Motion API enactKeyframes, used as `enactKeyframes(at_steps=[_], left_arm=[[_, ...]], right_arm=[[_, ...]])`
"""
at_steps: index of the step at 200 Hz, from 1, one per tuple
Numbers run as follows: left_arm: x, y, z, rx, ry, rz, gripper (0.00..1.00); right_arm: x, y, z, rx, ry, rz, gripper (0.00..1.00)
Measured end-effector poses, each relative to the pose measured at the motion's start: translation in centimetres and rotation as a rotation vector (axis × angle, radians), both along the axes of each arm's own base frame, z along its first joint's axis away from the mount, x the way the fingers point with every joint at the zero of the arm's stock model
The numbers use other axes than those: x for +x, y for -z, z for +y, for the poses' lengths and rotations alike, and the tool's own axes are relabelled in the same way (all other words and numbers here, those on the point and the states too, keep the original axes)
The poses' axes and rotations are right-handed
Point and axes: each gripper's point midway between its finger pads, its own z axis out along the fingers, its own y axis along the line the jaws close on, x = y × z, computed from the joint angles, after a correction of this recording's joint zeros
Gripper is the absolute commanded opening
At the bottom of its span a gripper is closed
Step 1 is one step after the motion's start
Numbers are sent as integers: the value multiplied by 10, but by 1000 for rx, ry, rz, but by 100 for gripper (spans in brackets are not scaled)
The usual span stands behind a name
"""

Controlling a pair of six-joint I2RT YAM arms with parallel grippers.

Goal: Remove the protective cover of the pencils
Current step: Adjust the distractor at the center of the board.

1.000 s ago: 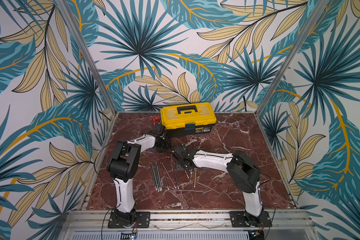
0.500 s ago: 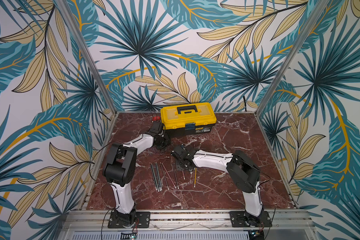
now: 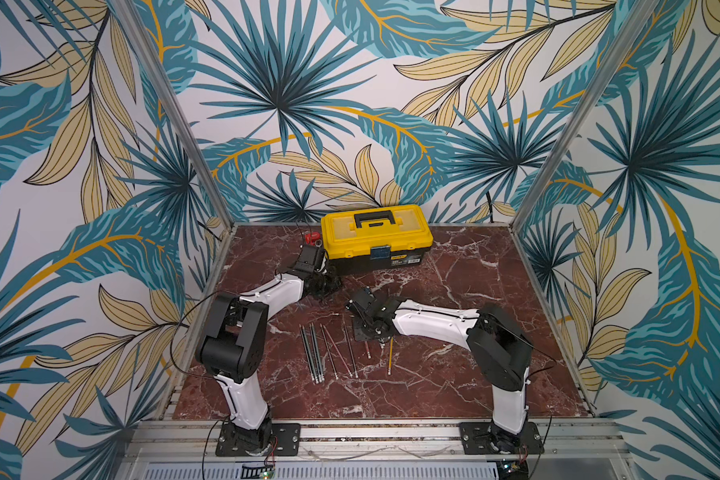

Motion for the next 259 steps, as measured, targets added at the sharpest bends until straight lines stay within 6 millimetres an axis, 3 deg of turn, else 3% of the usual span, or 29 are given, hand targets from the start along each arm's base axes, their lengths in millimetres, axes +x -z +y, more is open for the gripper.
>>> enactKeyframes(at_steps=[57, 133, 166, 215, 259], left_arm=[[-3, -3, -17, -22, 33, -23, 21], [-7, -9, -28, -34, 63, -52, 26], [-2, -10, -19, -14, 48, -69, 26], [17, -10, 25, -9, -45, -72, 25], [31, -35, 18, -20, -17, -122, 28]], right_arm=[[-1, -20, 1, 60, 3, -34, 6], [1, -24, 4, 79, 5, -42, 4], [0, -24, 6, 89, 6, -38, 4], [-2, -20, 6, 95, 6, -27, 2], [-9, -21, 1, 113, 11, -19, 2]])
